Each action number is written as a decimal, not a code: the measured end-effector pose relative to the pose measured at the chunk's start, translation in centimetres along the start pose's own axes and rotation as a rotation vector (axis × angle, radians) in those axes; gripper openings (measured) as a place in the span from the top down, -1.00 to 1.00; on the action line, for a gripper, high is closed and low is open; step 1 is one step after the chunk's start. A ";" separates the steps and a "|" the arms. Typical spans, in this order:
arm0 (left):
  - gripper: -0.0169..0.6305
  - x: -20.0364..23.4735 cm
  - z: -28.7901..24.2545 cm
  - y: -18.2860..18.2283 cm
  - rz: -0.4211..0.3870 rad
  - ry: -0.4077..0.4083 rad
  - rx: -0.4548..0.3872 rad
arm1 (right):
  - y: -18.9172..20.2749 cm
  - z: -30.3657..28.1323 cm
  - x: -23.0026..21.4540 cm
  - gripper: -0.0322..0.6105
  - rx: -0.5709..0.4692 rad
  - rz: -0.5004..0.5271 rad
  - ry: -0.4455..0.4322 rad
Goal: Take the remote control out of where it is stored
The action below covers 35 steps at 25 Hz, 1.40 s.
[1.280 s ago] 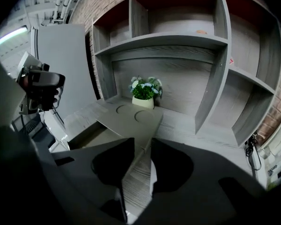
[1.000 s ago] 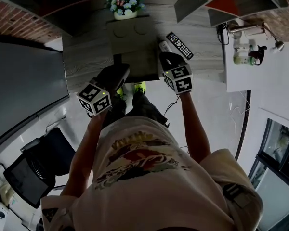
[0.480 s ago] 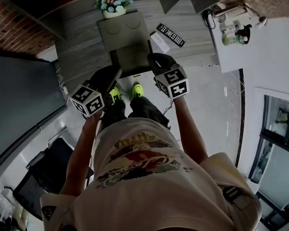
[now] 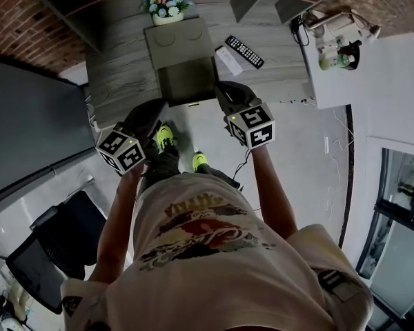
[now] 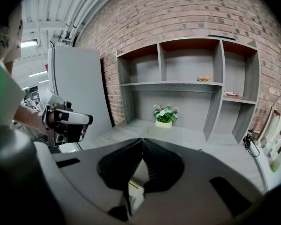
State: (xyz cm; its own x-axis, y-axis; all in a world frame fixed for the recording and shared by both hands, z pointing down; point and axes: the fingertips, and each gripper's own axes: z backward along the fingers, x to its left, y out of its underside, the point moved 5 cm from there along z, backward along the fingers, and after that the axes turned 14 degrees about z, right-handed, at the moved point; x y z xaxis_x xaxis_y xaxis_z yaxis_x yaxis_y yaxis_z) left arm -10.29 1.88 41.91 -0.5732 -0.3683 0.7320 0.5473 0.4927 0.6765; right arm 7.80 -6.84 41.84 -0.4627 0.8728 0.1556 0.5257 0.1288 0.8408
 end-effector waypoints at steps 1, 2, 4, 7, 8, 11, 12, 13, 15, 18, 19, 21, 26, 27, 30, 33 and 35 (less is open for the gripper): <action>0.93 -0.3 0.2 0.5 -0.002 -0.011 -0.005 | 0.3 0.5 0.2 0.87 -0.015 -0.007 -0.008; 0.93 -0.7 0.3 0.8 -0.007 -0.023 -0.010 | 0.7 1.0 0.3 0.87 -0.030 -0.011 -0.015; 0.93 -1.7 0.5 1.8 -0.012 -0.049 -0.017 | 1.5 2.1 0.7 0.87 -0.051 -0.015 -0.029; 0.93 -3.9 0.9 3.8 -0.022 -0.071 -0.017 | 3.1 4.5 1.5 0.87 -0.069 -0.012 -0.044; 0.93 -4.8 0.9 4.5 -0.030 -0.073 -0.014 | 3.6 5.3 1.7 0.87 -0.080 -0.012 -0.047; 0.93 -7.4 0.8 6.5 -0.042 -0.074 -0.016 | 5.1 7.8 2.5 0.87 -0.112 -0.017 -0.059; 0.93 -8.2 0.8 7.2 -0.032 -0.073 -0.026 | 5.6 8.6 2.7 0.87 -0.123 -0.023 -0.065; 0.93 -9.0 0.8 7.9 -0.015 -0.073 -0.042 | 6.0 9.3 3.1 0.87 -0.133 -0.030 -0.071; 0.93 -10.5 1.1 9.1 0.017 -0.080 -0.071 | 6.9 10.5 3.7 0.87 -0.150 -0.043 -0.084; 0.93 -12.4 1.6 10.9 0.009 -0.085 -0.077 | 7.8 11.8 4.6 0.87 -0.165 -0.062 -0.106; 0.93 -13.0 1.8 11.5 0.003 -0.085 -0.070 | 8.0 12.3 5.0 0.87 -0.170 -0.068 -0.114; 0.93 -13.9 2.2 12.3 -0.002 -0.086 -0.059 | 8.2 13.1 5.6 0.87 -0.179 -0.067 -0.125; 0.93 -14.8 2.5 13.0 -0.003 -0.048 -0.063 | 7.6 14.9 6.4 0.88 -0.196 -0.038 -0.098; 0.93 -15.0 2.5 13.1 -0.002 -0.038 -0.059 | 7.3 15.3 6.6 0.88 -0.201 -0.027 -0.089; 0.93 -15.8 1.7 12.8 0.000 0.006 -0.048 | 6.3 16.5 6.9 0.88 -0.214 0.005 -0.057; 0.93 -16.7 1.7 11.9 -0.018 0.041 -0.045 | 5.2 16.9 7.3 0.88 -0.224 0.002 -0.033; 0.93 -17.0 2.1 11.5 -0.029 0.053 -0.042 | 4.4 16.9 7.7 0.88 -0.226 0.010 -0.021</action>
State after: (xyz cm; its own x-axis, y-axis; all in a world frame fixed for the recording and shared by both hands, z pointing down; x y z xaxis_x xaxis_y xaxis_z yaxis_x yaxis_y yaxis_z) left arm 4.47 15.50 37.12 -0.5564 -0.4238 0.7147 0.5569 0.4482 0.6993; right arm 18.56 8.43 38.02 -0.4415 0.8836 0.1558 0.3564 0.0133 0.9343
